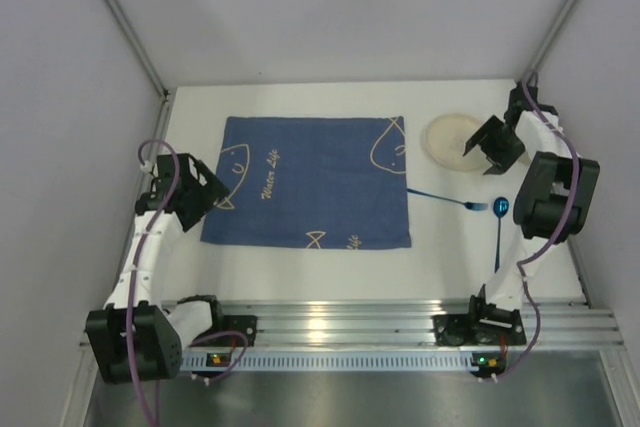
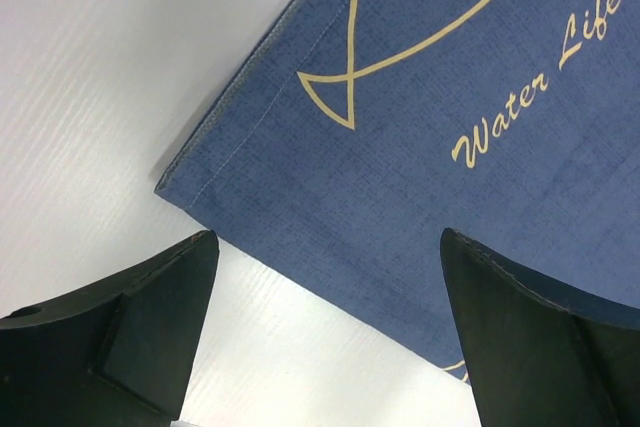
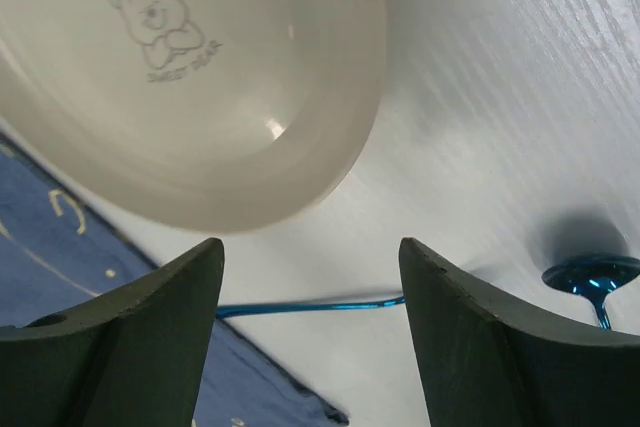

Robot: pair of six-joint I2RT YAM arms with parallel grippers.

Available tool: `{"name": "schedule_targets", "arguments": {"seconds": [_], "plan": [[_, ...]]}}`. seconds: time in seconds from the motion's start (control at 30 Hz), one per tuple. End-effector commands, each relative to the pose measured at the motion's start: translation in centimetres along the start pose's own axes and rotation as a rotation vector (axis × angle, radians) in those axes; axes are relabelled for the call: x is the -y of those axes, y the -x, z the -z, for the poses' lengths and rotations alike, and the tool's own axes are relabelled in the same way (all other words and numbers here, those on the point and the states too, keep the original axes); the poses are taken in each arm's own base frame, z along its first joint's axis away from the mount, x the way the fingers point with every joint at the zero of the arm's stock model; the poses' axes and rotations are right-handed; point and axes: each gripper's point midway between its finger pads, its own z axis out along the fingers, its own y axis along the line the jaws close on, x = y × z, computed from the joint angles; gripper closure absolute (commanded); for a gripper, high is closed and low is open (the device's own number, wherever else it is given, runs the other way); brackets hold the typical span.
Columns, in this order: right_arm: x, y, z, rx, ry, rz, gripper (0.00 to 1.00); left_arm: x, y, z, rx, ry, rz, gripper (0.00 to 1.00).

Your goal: Set the dinner table for one person

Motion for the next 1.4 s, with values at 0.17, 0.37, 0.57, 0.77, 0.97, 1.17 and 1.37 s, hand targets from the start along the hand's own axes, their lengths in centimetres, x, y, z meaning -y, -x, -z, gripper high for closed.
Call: {"name": "schedule_targets", "arguments": {"seconds": [0.17,0.37,0.57,0.77,0.97,1.17,1.37], "plan": [[0.2,3.1,-2.0,0.041,-0.075,-0.009,0.31,1.6,0.4,0.0,0.023,-0.079,-0.038,0.03],[1.3,3.1,-4.7,0.037,-0.115,-0.018,0.40,1.7,-0.1,-1.4,-0.024,-0.066,-0.049,0.04],[2.9,3.1,-6.5,0.042,-0.193,-0.013,0.70,2.3,-0.4,-2.1,-0.078,-0.072,-0.050,0.05],[2.4,3.8,-6.2,0.064,-0.178,0.000,1.00,2.8,-0.6,-2.7,-0.109,-0.080,-0.051,0.06],[-2.8,4.7,0.2,0.162,-0.071,0.075,1.00,3.2,-0.7,-2.7,-0.121,-0.101,-0.055,0.06],[-11.7,-0.7,6.1,0.227,0.075,0.242,1.00,3.2,-0.9,-2.6,-0.124,-0.106,-0.063,0.06],[-19.6,-9.4,8.7,0.210,0.207,0.420,1.00,3.1,-0.9,-2.2,-0.118,-0.111,-0.079,0.06]]}}
